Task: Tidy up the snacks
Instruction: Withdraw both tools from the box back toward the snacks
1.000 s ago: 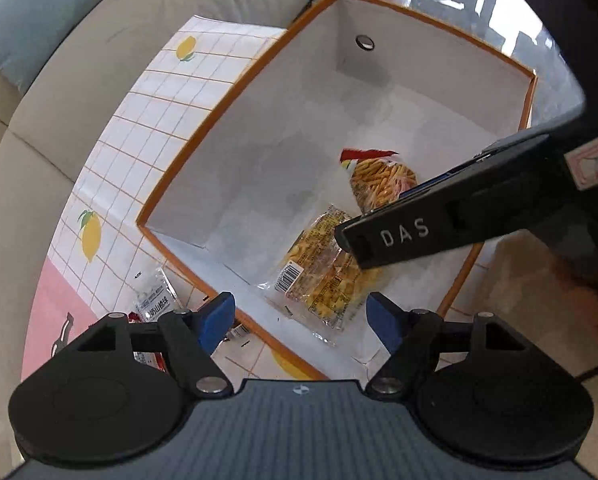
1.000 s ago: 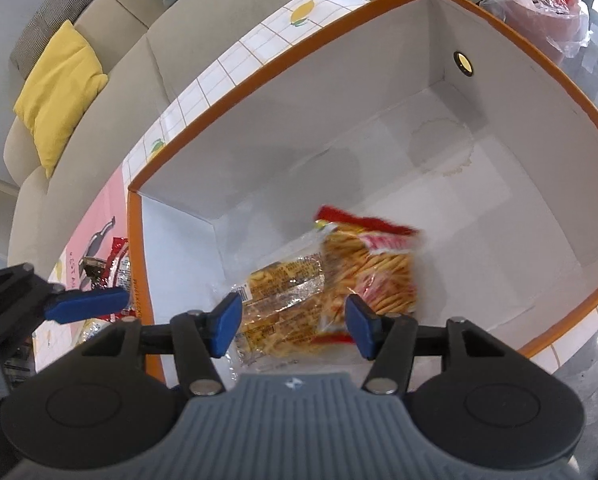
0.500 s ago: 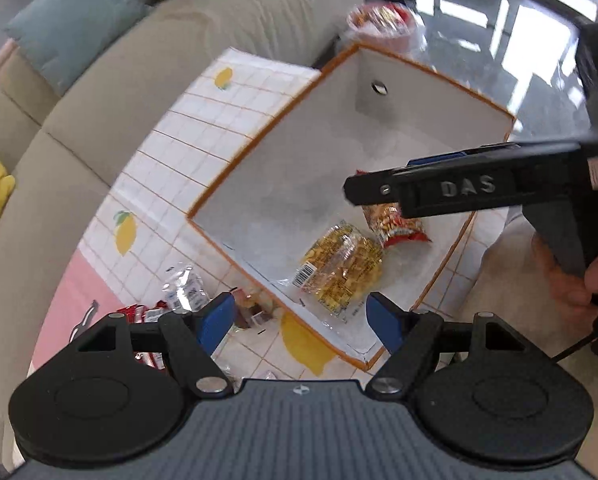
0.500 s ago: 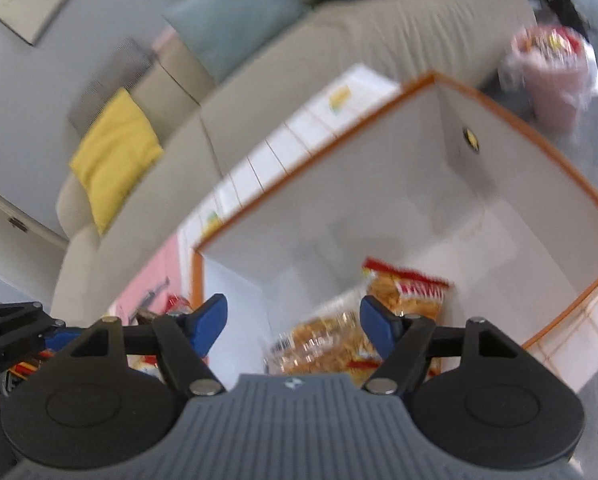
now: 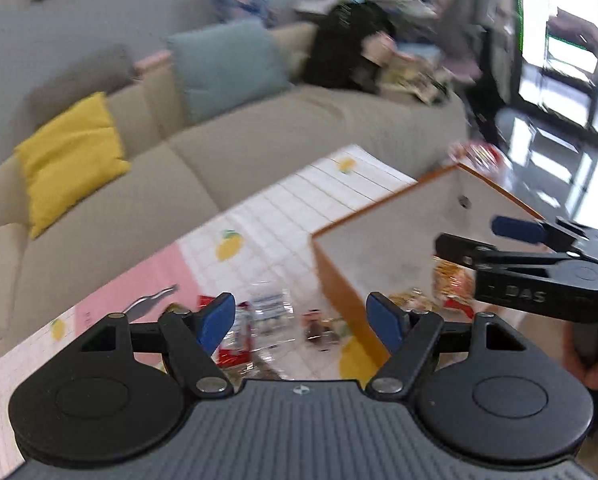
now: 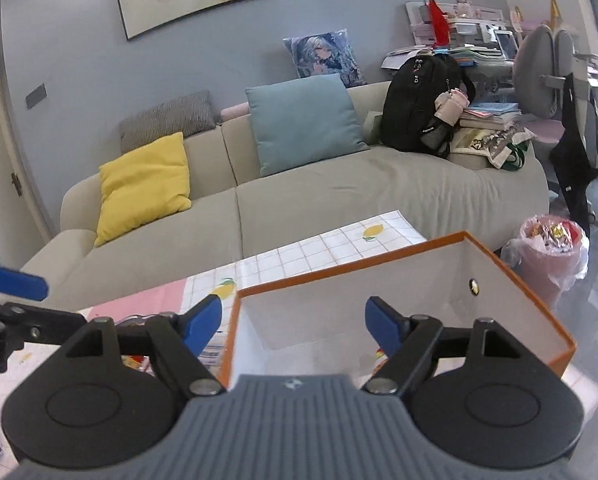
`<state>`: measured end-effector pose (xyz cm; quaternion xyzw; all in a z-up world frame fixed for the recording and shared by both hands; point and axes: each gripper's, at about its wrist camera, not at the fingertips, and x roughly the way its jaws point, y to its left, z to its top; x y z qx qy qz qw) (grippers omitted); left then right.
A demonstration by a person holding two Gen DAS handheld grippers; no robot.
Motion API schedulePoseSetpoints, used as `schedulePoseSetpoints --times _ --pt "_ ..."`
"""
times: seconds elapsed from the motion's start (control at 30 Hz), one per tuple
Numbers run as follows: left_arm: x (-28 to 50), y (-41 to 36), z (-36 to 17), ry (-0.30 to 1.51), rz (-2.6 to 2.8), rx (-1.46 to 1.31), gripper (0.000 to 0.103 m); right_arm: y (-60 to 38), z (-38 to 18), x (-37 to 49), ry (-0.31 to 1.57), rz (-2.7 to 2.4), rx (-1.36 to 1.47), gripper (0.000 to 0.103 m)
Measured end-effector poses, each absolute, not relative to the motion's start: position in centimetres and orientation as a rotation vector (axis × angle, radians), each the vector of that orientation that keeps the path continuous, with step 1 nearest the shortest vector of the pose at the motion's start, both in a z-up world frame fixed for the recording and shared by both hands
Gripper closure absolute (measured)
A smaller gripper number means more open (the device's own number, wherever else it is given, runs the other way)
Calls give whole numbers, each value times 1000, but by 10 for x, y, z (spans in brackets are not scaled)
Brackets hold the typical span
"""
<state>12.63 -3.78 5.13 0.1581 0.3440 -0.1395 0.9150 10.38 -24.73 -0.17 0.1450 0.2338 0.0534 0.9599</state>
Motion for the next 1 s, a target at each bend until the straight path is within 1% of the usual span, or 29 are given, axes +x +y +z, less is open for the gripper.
schedulePoseSetpoints --times 0.13,0.2,0.23,0.33,0.5,0.77,0.87,0.97,1.0 --pt "111 -5 38 678 -222 232 16 -218 -1 86 458 139 282 25" --pt "103 10 28 666 -188 199 16 -199 -1 79 464 168 240 18" --pt "100 17 23 667 -168 183 16 -190 -1 74 464 182 215 18" --pt "91 43 8 671 -108 114 16 -165 -4 66 468 200 153 18" --pt "75 76 -12 673 -40 46 16 -135 -14 50 485 213 127 18" --pt "60 92 -41 726 -38 4 16 -109 -37 40 526 262 41 18" --pt "62 96 -49 743 -43 -9 16 -101 -44 41 553 287 9 20" --pt "64 98 -55 755 -45 -21 16 -97 -49 44 582 303 -10 25" --pt "65 100 -57 759 -43 -25 16 -95 -51 45 600 310 -14 25"
